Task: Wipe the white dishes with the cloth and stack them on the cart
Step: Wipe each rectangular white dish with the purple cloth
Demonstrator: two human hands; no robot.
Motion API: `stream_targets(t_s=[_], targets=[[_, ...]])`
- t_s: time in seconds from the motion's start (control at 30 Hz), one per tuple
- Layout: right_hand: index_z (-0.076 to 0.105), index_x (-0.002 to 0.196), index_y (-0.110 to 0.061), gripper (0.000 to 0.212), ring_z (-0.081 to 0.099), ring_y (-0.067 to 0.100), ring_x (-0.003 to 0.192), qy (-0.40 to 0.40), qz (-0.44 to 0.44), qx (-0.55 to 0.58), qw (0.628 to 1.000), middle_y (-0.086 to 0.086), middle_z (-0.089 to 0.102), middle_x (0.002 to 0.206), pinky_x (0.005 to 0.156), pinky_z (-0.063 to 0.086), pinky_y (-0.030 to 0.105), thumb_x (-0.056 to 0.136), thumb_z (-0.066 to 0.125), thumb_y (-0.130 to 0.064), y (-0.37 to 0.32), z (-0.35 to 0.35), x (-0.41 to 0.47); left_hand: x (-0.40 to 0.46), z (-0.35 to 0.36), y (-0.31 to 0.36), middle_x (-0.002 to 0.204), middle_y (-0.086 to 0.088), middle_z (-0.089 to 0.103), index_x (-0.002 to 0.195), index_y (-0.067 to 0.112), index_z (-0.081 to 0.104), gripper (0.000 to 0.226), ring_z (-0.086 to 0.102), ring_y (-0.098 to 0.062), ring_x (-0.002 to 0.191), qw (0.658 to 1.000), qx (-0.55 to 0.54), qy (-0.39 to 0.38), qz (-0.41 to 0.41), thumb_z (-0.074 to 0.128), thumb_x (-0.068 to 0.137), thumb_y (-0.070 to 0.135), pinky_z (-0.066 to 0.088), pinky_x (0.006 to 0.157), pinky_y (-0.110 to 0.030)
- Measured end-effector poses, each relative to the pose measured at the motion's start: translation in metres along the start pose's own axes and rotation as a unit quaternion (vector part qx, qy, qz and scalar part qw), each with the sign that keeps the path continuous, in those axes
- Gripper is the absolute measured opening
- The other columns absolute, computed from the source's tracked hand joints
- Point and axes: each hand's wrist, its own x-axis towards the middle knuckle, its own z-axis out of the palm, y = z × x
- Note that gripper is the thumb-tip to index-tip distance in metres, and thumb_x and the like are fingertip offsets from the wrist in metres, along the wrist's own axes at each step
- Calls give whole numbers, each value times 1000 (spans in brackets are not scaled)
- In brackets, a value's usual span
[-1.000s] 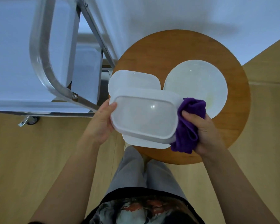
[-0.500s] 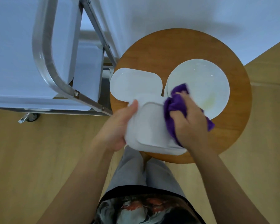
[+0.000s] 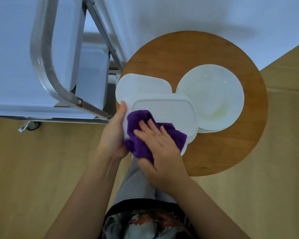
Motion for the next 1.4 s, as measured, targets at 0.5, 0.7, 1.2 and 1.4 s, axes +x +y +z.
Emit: stream_targets(t_s=[0.5,0.7,1.2,1.4], targets=[[71,72,-13,28,66,25,67,108,484,491,716,8,67,76,54,53,31,84,53,-31,82,-84,-12,-13,-50,12,110,0,72,107,31,73,63,67,-16,103,979,155,-119,48,76,57,70,57,80,-32],[75,77,-7,44,68,25,59,-113,553,526,637,13,70,70,52,55,32,58,71,-47,83,-80,-13,-7,-59,23,107,-17,68,112,17,68,67,60,-37,96,923,310,-226,24,61,73,71,52,85,-44],[70,86,-1,53,68,29,59,18,570,604,557,19,69,75,48,55,36,37,89,-9,91,-53,-34,0,-46,0,120,6,66,123,38,58,100,57,-14,118,924,377,-34,-63,10,56,95,46,100,-43],[60,100,-11,50,64,28,74,85,536,469,696,11,67,84,51,55,36,51,71,-2,105,-53,-37,5,-59,-6,55,0,55,80,13,59,50,45,-9,44,875,420,18,-239,39,93,57,34,42,-19]])
